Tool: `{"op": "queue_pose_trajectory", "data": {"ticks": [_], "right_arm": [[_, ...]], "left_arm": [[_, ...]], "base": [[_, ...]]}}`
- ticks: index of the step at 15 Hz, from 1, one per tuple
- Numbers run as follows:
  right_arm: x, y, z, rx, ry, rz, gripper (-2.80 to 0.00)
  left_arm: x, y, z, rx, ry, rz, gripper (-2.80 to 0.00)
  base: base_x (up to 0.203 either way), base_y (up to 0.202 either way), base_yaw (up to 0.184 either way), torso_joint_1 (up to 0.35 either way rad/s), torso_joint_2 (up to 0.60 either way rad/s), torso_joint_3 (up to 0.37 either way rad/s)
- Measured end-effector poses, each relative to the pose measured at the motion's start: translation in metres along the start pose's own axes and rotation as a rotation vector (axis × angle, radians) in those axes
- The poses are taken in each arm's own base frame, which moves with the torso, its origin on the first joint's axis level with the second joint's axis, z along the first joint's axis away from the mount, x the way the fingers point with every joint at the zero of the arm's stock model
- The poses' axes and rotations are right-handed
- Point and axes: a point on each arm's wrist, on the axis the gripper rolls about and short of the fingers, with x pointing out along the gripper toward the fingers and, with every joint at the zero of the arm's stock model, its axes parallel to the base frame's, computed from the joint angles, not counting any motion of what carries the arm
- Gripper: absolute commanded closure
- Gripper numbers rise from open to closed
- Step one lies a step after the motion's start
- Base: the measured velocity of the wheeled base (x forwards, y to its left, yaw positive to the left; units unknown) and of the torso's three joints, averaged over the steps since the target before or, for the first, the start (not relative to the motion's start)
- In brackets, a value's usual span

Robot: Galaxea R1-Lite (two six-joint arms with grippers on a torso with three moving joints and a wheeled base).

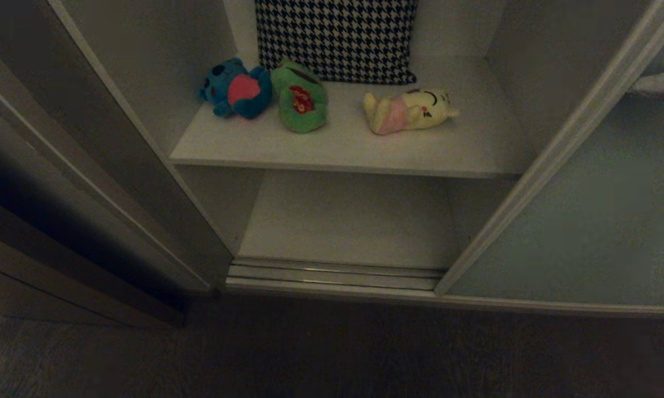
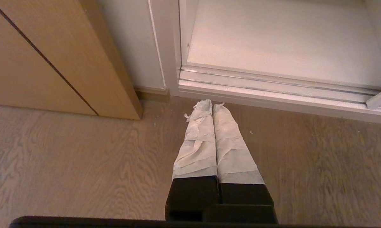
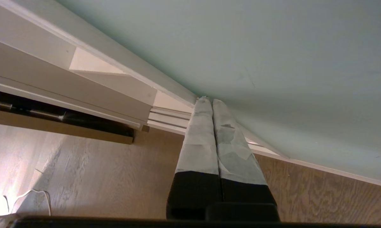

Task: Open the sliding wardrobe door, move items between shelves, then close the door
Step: Close the door

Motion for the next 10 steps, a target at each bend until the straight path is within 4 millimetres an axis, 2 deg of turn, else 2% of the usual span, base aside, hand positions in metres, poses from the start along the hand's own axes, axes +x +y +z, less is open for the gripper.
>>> {"op": "queue_pose_trajectory", "data": {"ticks": [10], "right_arm": [[0.014,0.031,-0.010,-0.043,0.048,0.129,0.00]], "left_arm": [[0.000,0.000,0.000,0.000,0.000,0.000,0.00]], "base": [[0.000,0.000,0.000,0.000,0.00,0.000]]}}
